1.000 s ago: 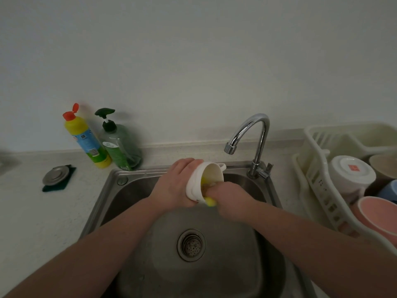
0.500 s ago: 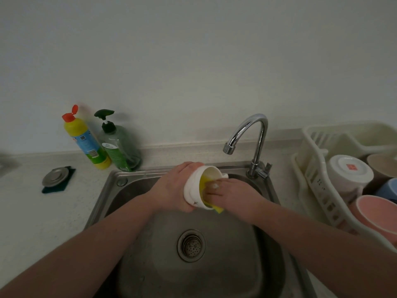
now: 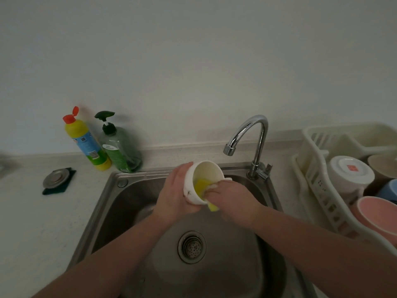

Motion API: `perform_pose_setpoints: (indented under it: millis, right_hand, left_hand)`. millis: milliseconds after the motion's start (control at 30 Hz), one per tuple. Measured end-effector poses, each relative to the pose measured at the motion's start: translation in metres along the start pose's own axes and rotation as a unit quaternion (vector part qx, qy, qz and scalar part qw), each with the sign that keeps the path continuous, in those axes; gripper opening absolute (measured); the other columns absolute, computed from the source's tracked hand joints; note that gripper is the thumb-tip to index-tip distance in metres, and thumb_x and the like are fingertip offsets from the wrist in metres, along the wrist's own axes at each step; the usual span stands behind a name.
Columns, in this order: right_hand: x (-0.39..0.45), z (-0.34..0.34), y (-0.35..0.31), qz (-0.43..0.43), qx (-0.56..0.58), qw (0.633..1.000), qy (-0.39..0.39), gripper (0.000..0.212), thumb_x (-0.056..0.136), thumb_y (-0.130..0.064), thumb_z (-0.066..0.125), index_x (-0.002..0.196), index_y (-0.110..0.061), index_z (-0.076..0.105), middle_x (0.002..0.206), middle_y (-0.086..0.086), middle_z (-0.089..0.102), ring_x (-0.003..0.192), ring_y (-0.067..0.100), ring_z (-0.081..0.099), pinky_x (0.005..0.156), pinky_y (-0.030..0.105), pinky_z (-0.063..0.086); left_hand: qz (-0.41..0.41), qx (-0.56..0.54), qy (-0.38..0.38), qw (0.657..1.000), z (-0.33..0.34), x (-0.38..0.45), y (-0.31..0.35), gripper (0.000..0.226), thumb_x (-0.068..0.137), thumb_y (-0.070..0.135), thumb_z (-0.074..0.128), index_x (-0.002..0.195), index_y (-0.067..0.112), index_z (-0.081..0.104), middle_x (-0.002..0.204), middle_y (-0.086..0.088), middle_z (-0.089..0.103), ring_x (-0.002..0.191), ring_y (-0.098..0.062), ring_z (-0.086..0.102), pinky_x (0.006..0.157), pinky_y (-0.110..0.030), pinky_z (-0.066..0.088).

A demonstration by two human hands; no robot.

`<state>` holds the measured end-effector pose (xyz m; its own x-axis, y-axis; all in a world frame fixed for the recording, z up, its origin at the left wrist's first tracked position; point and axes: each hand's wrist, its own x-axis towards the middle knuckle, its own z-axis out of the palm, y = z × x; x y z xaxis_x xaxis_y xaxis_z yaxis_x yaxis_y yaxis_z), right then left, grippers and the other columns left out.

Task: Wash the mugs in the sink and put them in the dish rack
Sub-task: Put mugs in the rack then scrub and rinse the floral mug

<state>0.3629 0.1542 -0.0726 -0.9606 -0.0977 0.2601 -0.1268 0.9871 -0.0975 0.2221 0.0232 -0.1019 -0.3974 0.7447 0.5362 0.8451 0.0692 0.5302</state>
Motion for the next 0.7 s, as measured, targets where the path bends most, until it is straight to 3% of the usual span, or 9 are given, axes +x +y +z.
perform_pose_setpoints:
  millis: [67,200,267,367,467,600,700]
  right_hand:
    - [0.003,0.0,-0.002,0.014,0.011,1.0,0.018,0.047,0.033,-0.004,0.085,0.077,-0.012,0.071,0.077,0.003,0.072,0.064,0.024,0.068,0.054,0.031,0.058]
    - [0.006,-0.002,-0.005,0.048,0.019,0.998,0.018,0.045,0.038,0.0,0.084,0.08,-0.009,0.072,0.077,0.007,0.072,0.065,0.028,0.069,0.052,0.037,0.058]
    - [0.008,-0.007,-0.013,0.085,0.036,0.996,-0.01,0.042,0.052,0.0,0.08,0.093,-0.008,0.072,0.088,0.009,0.072,0.077,0.03,0.07,0.062,0.037,0.058]
    - [0.013,-0.013,-0.022,0.163,0.061,0.983,-0.063,0.042,0.085,-0.009,0.058,0.126,-0.017,0.057,0.12,0.004,0.062,0.109,0.026,0.059,0.091,0.033,0.047]
    - [0.02,-0.019,-0.027,0.195,0.091,0.973,-0.084,0.039,0.09,-0.011,0.052,0.127,-0.02,0.055,0.119,0.006,0.061,0.11,0.027,0.058,0.091,0.031,0.045]
    - [0.02,-0.027,-0.013,0.133,0.07,0.981,-0.124,0.043,0.09,-0.009,0.051,0.132,-0.019,0.051,0.127,0.007,0.059,0.114,0.027,0.056,0.094,0.033,0.046]
    - [0.015,-0.03,0.009,0.007,-0.033,0.986,-0.165,0.048,0.09,-0.008,0.054,0.136,-0.02,0.048,0.141,0.002,0.048,0.126,0.026,0.048,0.096,0.042,0.048]
  left_hand:
    - [0.0,0.023,0.023,0.999,0.003,0.001,-0.001,0.101,0.053,0.063,0.072,0.134,0.016,0.034,0.13,-0.01,0.05,0.121,-0.017,0.043,0.104,-0.017,0.033]
    - [0.005,0.044,0.024,0.999,0.0,0.009,-0.003,0.101,0.052,0.063,0.072,0.132,0.014,0.035,0.127,-0.011,0.051,0.119,-0.021,0.046,0.097,-0.032,0.041]
    - [0.038,0.056,0.011,0.998,-0.005,0.015,-0.004,0.099,0.054,0.062,0.071,0.131,0.011,0.036,0.125,-0.014,0.054,0.117,-0.023,0.047,0.096,-0.033,0.043]
    - [0.093,0.077,-0.029,0.992,-0.014,0.024,-0.005,0.094,0.057,0.058,0.068,0.13,0.009,0.037,0.122,-0.018,0.056,0.116,-0.021,0.045,0.096,-0.037,0.044]
    - [0.126,0.101,-0.048,0.986,-0.02,0.031,-0.007,0.091,0.062,0.06,0.065,0.131,0.006,0.038,0.121,-0.019,0.057,0.115,-0.023,0.046,0.094,-0.038,0.046]
    - [0.147,0.123,-0.046,0.98,-0.026,0.038,-0.008,0.091,0.062,0.062,0.066,0.129,0.006,0.041,0.121,-0.015,0.057,0.112,-0.022,0.048,0.095,-0.034,0.043]
    - [0.153,0.107,-0.084,0.979,-0.029,0.038,-0.007,0.093,0.056,0.059,0.068,0.13,0.01,0.04,0.121,-0.014,0.058,0.113,-0.022,0.05,0.093,-0.034,0.044]
